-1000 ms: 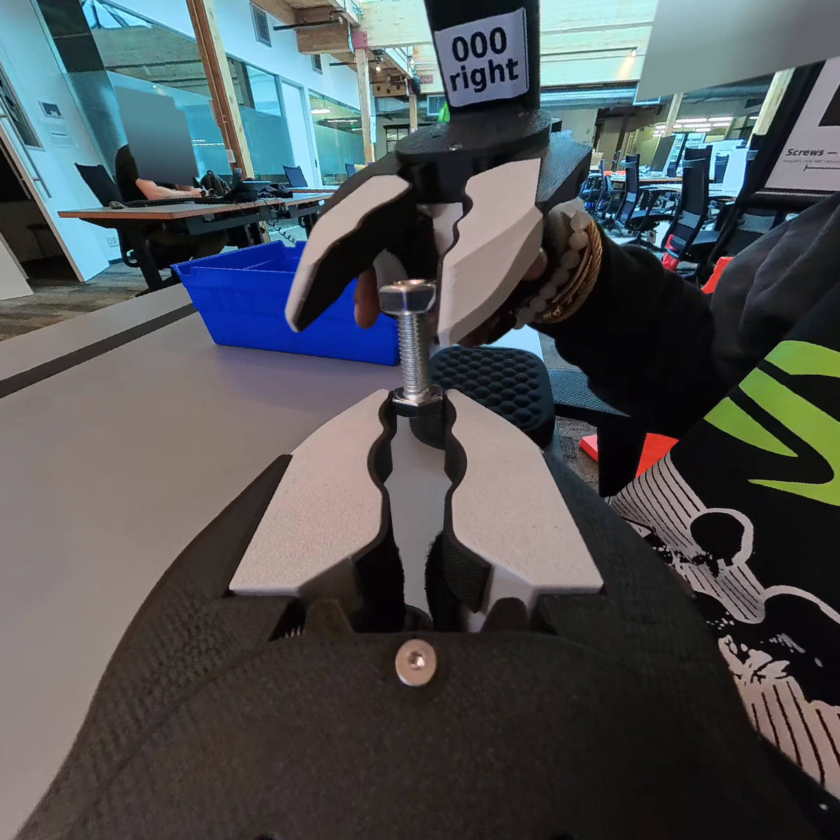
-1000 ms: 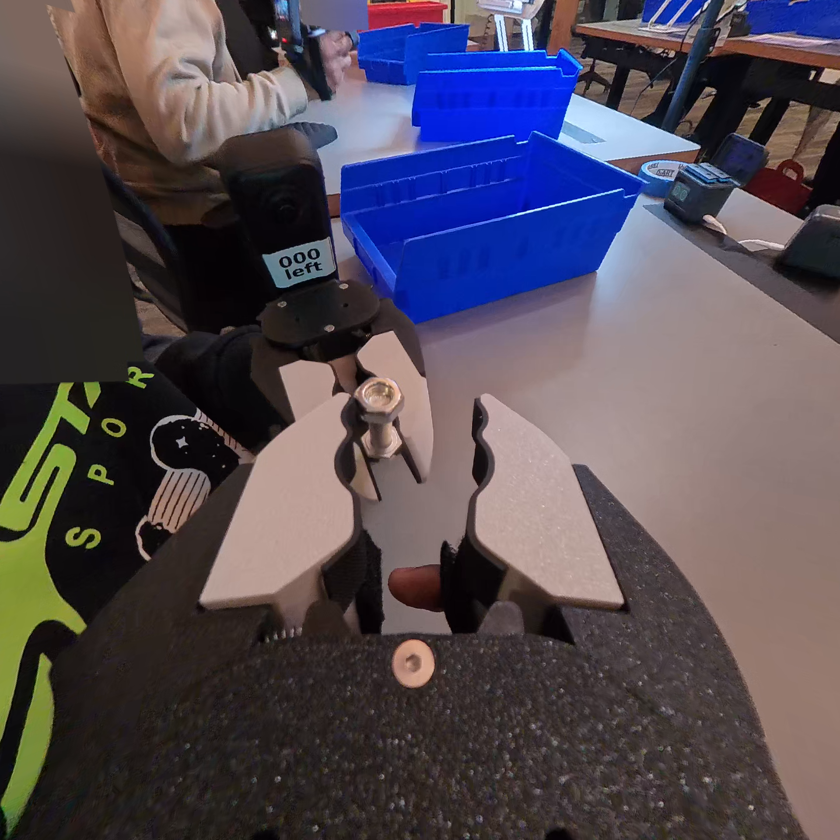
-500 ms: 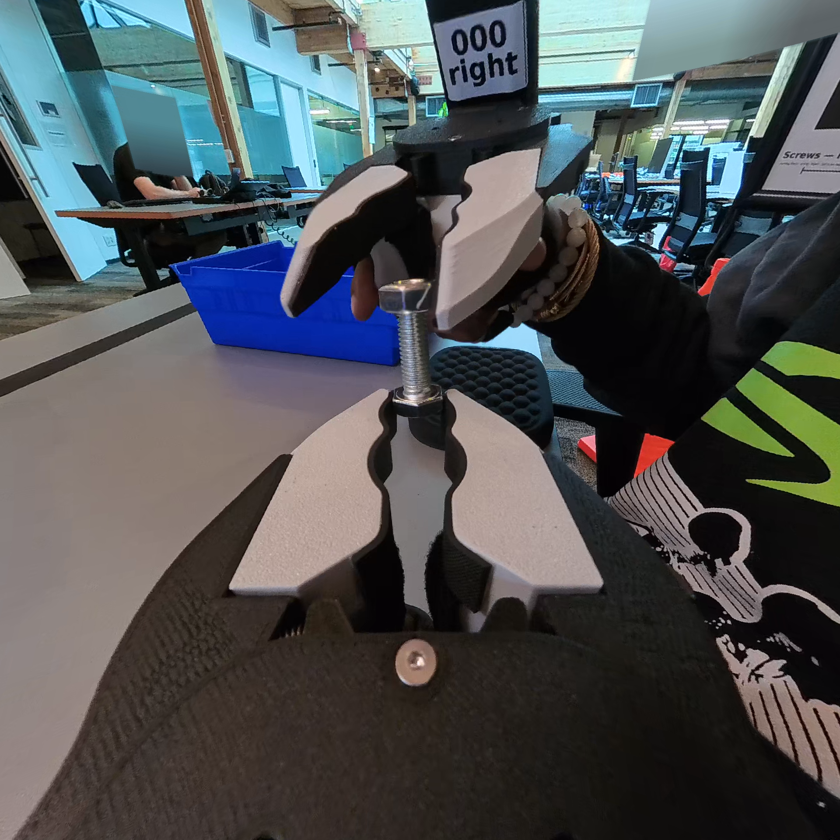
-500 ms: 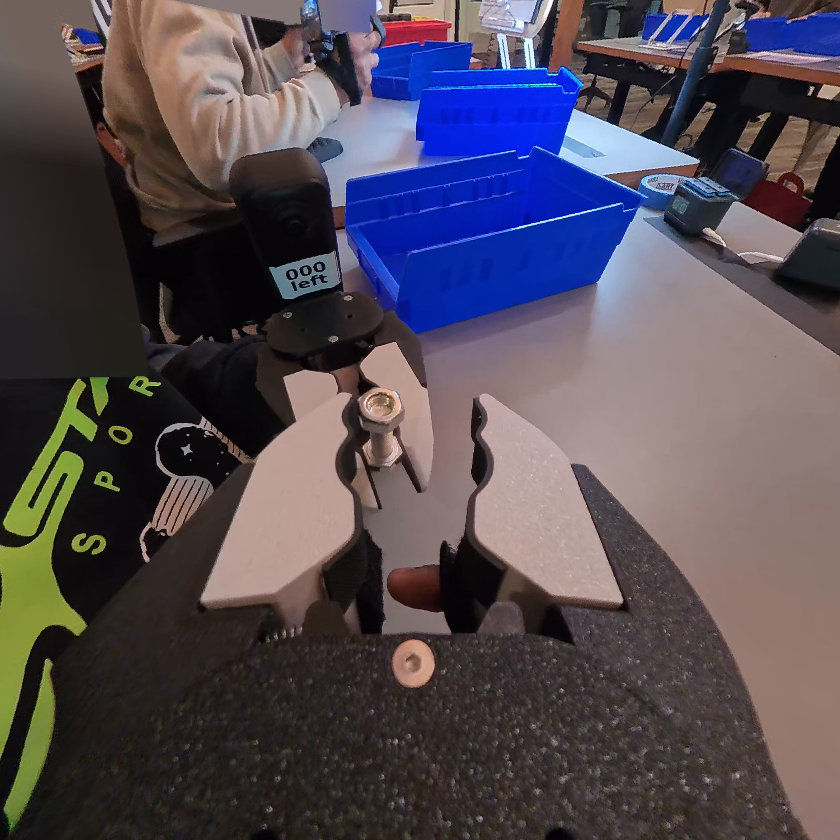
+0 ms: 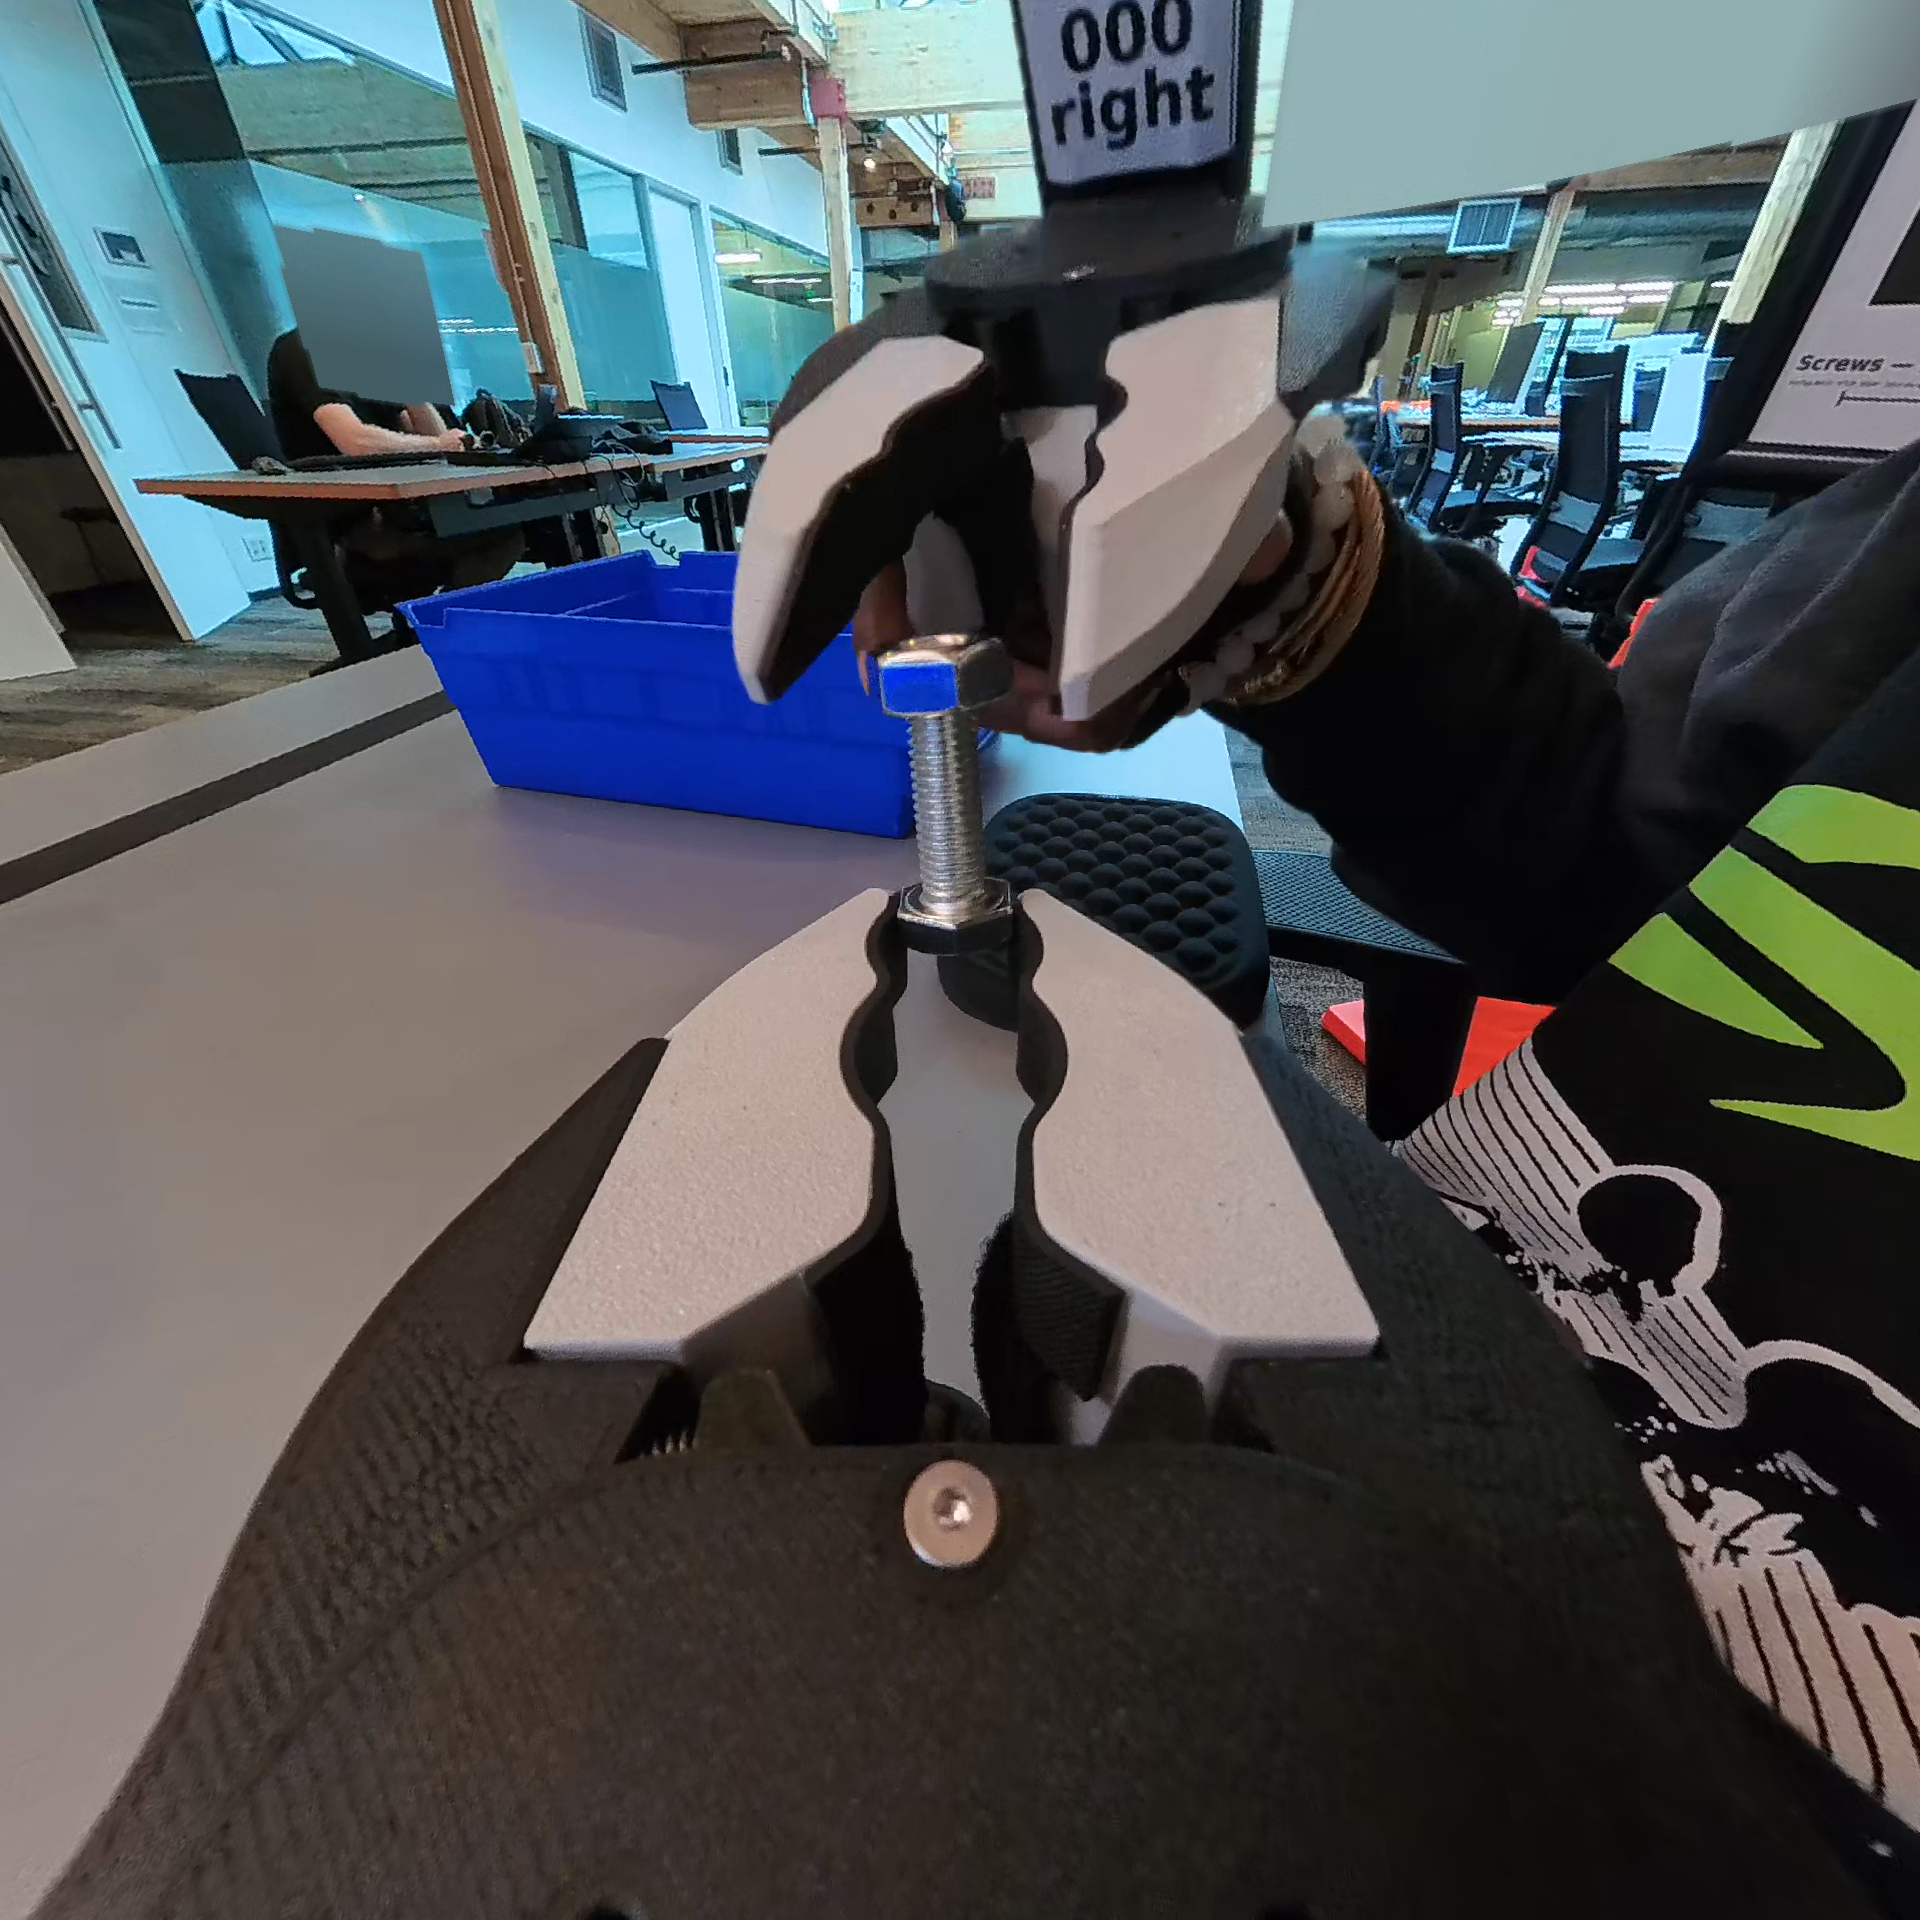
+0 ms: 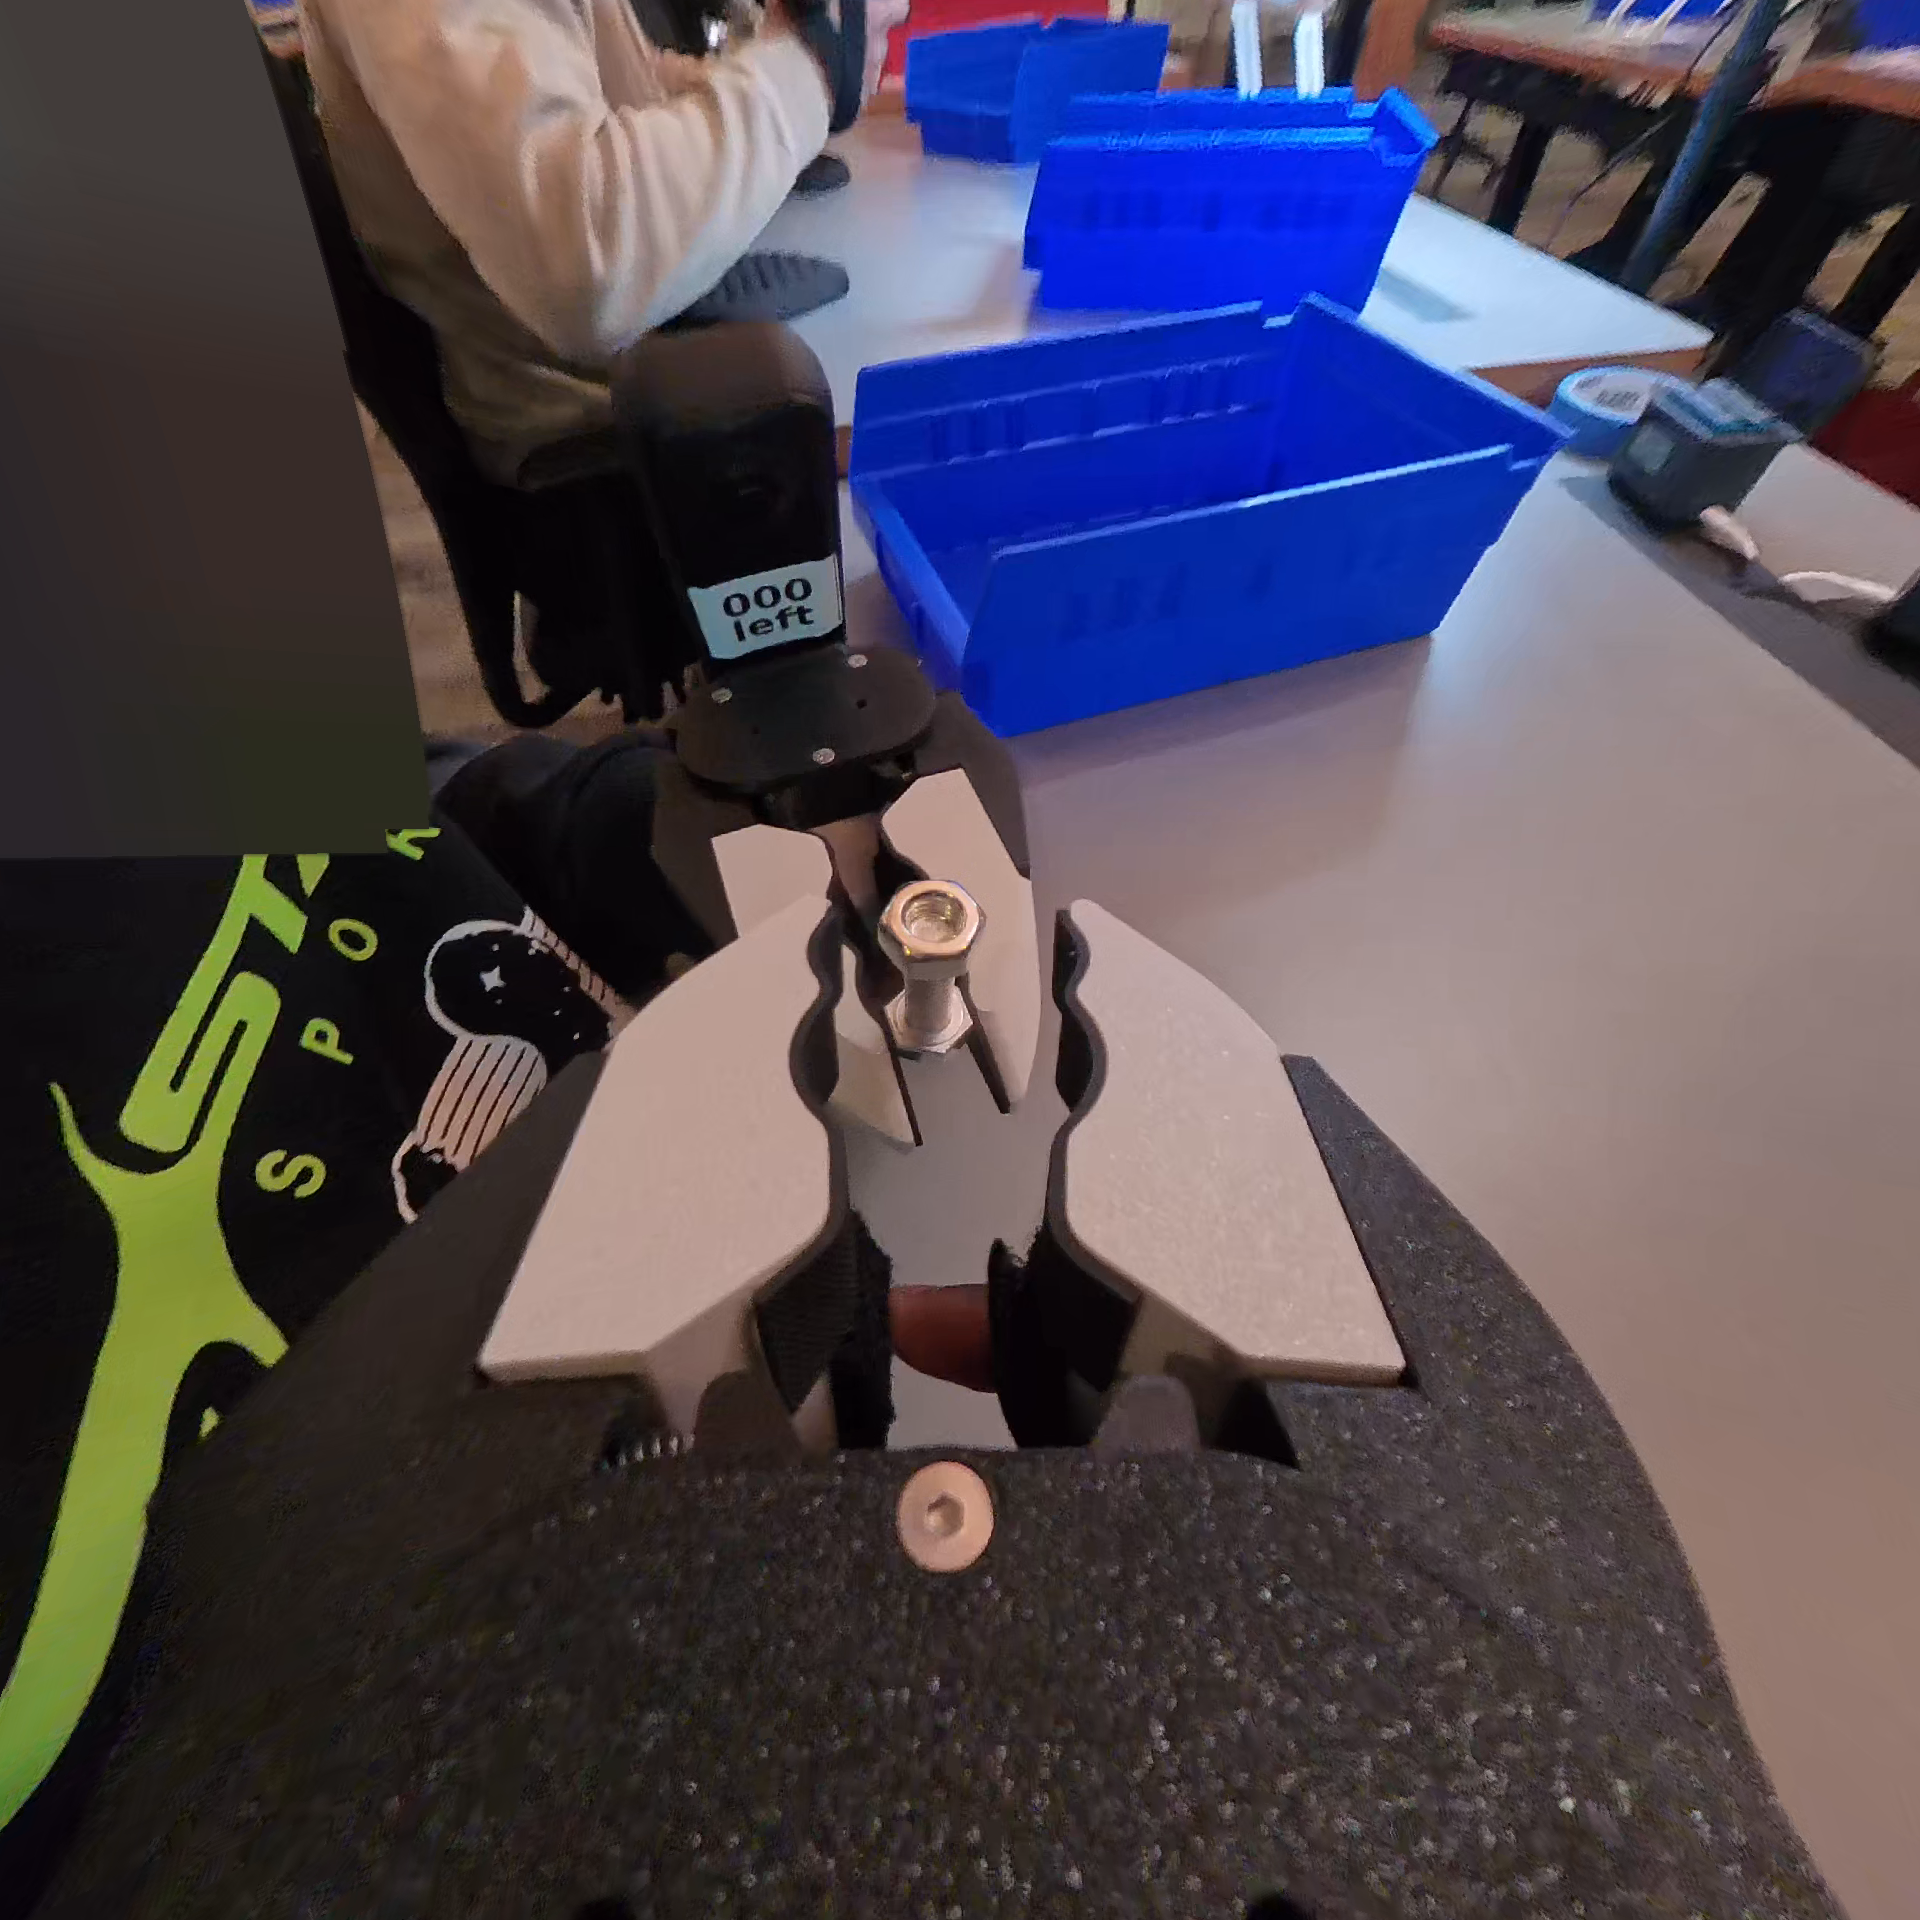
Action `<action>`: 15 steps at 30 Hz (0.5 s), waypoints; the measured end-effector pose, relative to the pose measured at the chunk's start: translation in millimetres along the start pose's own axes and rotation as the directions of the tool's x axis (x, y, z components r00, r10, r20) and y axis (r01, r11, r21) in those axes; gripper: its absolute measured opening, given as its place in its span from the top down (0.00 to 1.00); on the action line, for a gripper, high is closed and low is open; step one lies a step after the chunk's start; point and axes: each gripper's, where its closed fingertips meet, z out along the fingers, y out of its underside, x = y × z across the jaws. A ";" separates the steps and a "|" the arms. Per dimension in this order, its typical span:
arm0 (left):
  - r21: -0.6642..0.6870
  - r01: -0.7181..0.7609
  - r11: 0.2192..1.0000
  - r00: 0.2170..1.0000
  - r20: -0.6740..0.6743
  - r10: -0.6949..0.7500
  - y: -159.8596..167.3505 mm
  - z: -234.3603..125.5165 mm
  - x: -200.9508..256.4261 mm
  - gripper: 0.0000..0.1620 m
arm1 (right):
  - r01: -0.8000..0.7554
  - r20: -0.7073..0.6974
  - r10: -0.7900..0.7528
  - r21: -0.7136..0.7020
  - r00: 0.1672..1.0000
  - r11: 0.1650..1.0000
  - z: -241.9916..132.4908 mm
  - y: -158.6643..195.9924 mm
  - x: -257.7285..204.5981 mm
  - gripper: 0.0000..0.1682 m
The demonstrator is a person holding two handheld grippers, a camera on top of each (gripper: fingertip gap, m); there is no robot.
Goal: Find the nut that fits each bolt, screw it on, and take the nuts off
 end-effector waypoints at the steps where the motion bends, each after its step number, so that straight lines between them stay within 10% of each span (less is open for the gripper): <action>1: -0.003 -0.003 1.000 1.000 0.003 0.003 0.4 0.3 -0.1 0.89 | -0.004 0.014 0.004 -0.030 1.000 1.000 -0.1 0.4 -0.5 0.78; 15: 0.023 -0.010 1.000 0.996 -0.093 0.012 -4.1 -2.6 12.9 0.89 | 0.166 0.186 -0.132 -0.181 0.974 0.969 -4.2 1.0 -17.5 0.88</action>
